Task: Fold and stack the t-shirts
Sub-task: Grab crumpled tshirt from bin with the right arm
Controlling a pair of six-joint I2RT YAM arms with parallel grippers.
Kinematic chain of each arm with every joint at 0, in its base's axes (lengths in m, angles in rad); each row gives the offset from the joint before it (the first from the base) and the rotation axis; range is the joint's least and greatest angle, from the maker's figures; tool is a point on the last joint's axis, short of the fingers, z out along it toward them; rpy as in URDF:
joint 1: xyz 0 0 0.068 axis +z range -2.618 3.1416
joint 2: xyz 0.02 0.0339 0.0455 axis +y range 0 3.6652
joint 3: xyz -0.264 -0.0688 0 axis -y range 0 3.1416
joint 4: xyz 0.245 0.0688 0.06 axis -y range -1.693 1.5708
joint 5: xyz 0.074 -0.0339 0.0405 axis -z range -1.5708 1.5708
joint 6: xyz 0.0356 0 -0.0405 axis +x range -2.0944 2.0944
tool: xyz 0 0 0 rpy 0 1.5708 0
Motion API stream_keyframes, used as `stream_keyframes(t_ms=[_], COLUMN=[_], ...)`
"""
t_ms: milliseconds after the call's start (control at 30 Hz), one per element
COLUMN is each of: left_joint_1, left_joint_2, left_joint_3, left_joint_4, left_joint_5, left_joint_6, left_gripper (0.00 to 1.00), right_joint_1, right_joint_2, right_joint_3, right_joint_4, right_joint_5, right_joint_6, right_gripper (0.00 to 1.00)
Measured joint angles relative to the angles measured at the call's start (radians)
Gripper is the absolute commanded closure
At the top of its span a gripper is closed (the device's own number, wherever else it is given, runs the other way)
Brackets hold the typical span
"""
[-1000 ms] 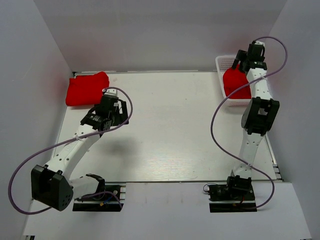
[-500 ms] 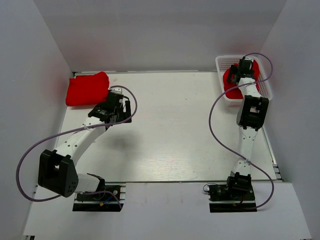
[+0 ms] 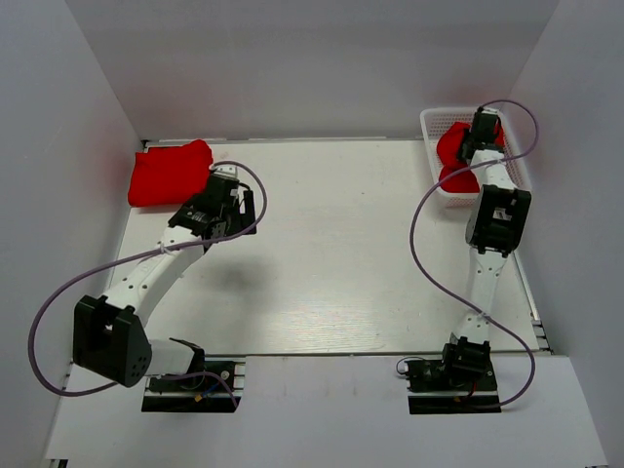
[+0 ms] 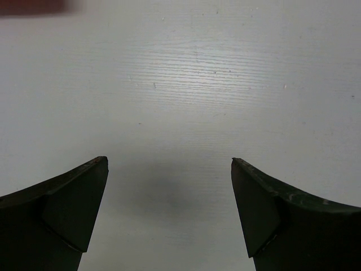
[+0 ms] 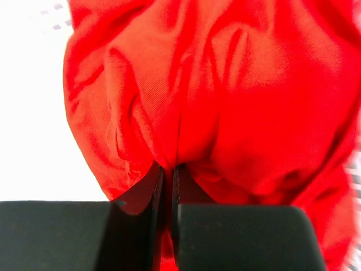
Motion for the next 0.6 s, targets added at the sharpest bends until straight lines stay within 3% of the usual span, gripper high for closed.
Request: stream_keyframes(t_ms=[367, 600], left_joint_1=[0.0, 0.0], left_joint_2=[-0.143, -0.222], left_joint_3=[0.003, 0.003], left_joint_4=[-0.006, -0.06], left_joint_5=[0.031, 0.035], left_joint_6=[0.006, -0.012], left_gripper=[0.0, 0.0], right_joint_1=[0.002, 0.036], right_joint_2=[-0.405, -0.622], right_joint_3=[-0.033, 0.01], right_joint_4=[-0.05, -0.116], right_joint_5=[-0.08, -0.295], right_joint_6=[-0.055, -0.071], right_gripper=[1.0, 1.0])
